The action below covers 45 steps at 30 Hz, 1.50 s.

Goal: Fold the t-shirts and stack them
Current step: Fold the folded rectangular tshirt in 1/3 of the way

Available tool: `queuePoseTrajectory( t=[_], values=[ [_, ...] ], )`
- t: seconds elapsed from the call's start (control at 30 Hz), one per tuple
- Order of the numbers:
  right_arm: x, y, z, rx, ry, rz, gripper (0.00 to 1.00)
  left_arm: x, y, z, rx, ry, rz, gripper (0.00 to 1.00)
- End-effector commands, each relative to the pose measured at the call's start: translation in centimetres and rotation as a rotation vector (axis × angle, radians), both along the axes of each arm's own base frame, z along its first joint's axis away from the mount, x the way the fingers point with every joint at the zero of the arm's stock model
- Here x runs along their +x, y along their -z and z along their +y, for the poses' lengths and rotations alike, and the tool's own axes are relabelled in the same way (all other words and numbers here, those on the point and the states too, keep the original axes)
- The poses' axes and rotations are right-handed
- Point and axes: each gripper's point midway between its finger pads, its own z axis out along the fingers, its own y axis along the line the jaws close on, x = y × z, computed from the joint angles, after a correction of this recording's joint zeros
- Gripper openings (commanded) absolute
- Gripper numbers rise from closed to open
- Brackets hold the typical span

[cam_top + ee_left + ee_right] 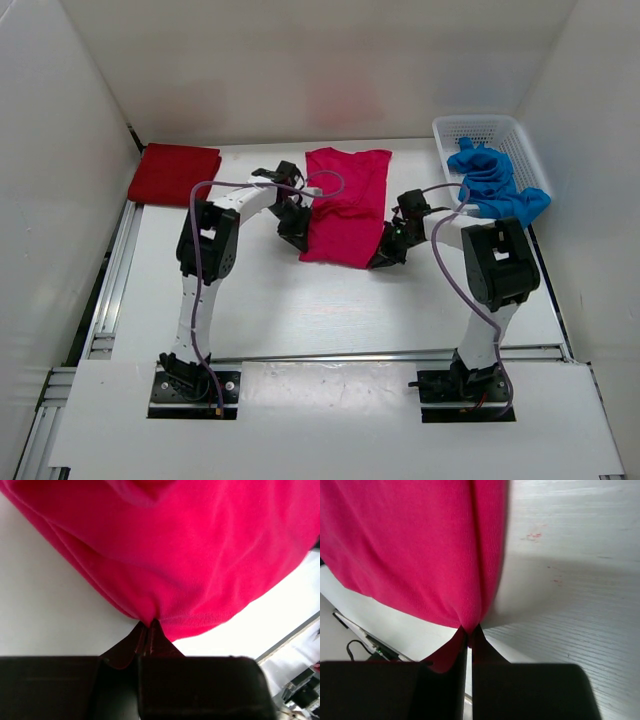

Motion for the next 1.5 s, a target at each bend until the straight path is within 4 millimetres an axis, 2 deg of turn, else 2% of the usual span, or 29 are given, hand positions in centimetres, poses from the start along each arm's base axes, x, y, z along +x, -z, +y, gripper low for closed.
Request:
queuePoseTrajectory(
  t=[0.0,0.03,0.07,0.1,0.13,0.2,0.23,0.3,0.33,0.43,0.47,0.5,0.57,0.6,0.63,0.7,0.73,0.77,0.83,0.87,0.9,1.0,1.07,1.13,1.2,1.23,1.27,1.43,1.47],
  values=[
    [-0.6,-0.3,-0.3,0.012,-0.018,-0.013,0.00,-2.0,-0.9,1.6,0.082,0.019,-0.028,0.10],
    [-2.0,-0.2,-0.8,-0.001,-0.031,0.017,0.00,-3.2,-0.4,2.6,0.114,0.016,-0.016,0.10],
    [-2.6,-1.1,-1.2,-0.010,-0.052,-0.013,0.00,-3.6,-0.5,3.8,0.163,0.009,-0.031,0.10],
    [-3.5,-1.3,-1.6,-0.016,-0.062,-0.005,0.00,-4.6,-0.7,4.2,0.188,0.018,-0.037,0.10],
    [-5.5,-1.3,-2.2,-0.036,-0.076,0.007,0.00,-6.6,-1.0,4.9,0.210,0.032,-0.030,0.10],
    [-8.8,-1.0,-2.9,-0.054,-0.098,0.061,0.00,-8.8,-1.2,5.7,0.261,0.058,-0.019,0.10],
    [-11.5,-0.7,-3.5,-0.062,-0.112,0.089,0.00,-11.2,-1.3,6.2,0.302,0.098,0.006,0.10],
    [-14.7,-0.3,-4.0,-0.064,-0.122,0.136,0.00,-13.2,-1.2,7.2,0.379,0.138,0.025,0.10],
    [-17.1,0.0,-4.4,-0.070,-0.132,0.160,0.00,-14.8,-1.2,7.3,0.398,0.174,0.051,0.10],
    [-20.5,-0.1,-5.0,-0.094,-0.147,0.188,0.00,-18.5,-1.7,7.9,0.446,0.241,0.158,0.11],
    [-21.5,0.5,-5.6,-0.129,-0.150,0.200,0.02,-19.2,-2.2,8.1,0.451,0.253,0.162,0.15],
    [-22.3,0.6,-6.0,-0.149,-0.162,0.215,0.07,-20.0,-2.8,8.3,0.457,0.265,0.186,0.29],
    [-23.2,0.5,-6.3,-0.166,-0.184,0.217,0.18,-21.1,-3.6,8.8,0.472,0.281,0.206,0.49],
    [-23.6,0.5,-6.7,-0.191,-0.192,0.218,0.36,-21.7,-3.9,9.0,0.480,0.293,0.214,0.58],
    [-23.6,0.4,-6.9,-0.200,-0.190,0.211,0.41,-21.7,-4.3,9.3,0.492,0.293,0.204,0.60],
    [-22.8,-0.2,-7.0,-0.208,-0.180,0.146,0.42,-21.2,-5.4,9.8,0.501,0.287,0.141,0.60],
    [-22.7,-0.4,-7.3,-0.218,-0.175,0.129,0.44,-19.6,-5.6,9.9,0.520,0.275,0.053,0.60],
    [-21.6,-1.1,-7.1,-0.219,-0.155,0.081,0.44,-18.0,-6.8,9.4,0.502,0.255,-0.040,0.60],
    [-20.8,-2.2,-7.0,-0.215,-0.122,0.027,0.44,-15.9,-8.2,8.1,0.498,0.250,-0.161,0.59],
    [-20.2,-2.8,-6.8,-0.210,-0.105,-0.003,0.44,-14.5,-10.0,6.0,0.447,0.251,-0.254,0.59],
    [-19.9,-3.0,-6.9,-0.210,-0.092,-0.020,0.44,-13.8,-10.9,5.0,0.426,0.253,-0.299,0.59],
    [-18.3,-4.5,-6.2,-0.195,-0.063,-0.074,0.31,-12.5,-11.9,2.0,0.388,0.275,-0.383,0.58],
    [-17.1,-5.1,-5.6,-0.176,-0.068,-0.119,0.19,-12.4,-11.5,0.8,0.390,0.298,-0.395,0.58],
    [-15.4,-6.0,-4.7,-0.153,-0.071,-0.173,0.12,-13.2,-10.2,-0.5,0.390,0.347,-0.359,0.54],
    [-14.5,-5.6,-4.3,-0.166,-0.093,-0.168,0.06,-14.1,-9.3,-1.6,0.355,0.375,-0.309,0.51],
    [-13.9,-6.0,-3.6,-0.147,-0.098,-0.171,0.04,-14.5,-8.8,-2.4,0.342,0.394,-0.283,0.49],
    [-13.4,-5.6,-3.0,-0.134,-0.107,-0.156,0.01,-15.2,-8.6,-3.2,0.300,0.406,-0.246,0.46],
    [-11.2,-4.9,-0.4,-0.050,-0.066,-0.131,0.00,-14.9,-6.2,-4.7,0.288,0.421,-0.195,0.42],
    [-11.0,-3.9,-0.3,-0.061,-0.060,-0.102,0.00,-14.9,-5.8,-4.7,0.294,0.422,-0.188,0.42]
  ],
)
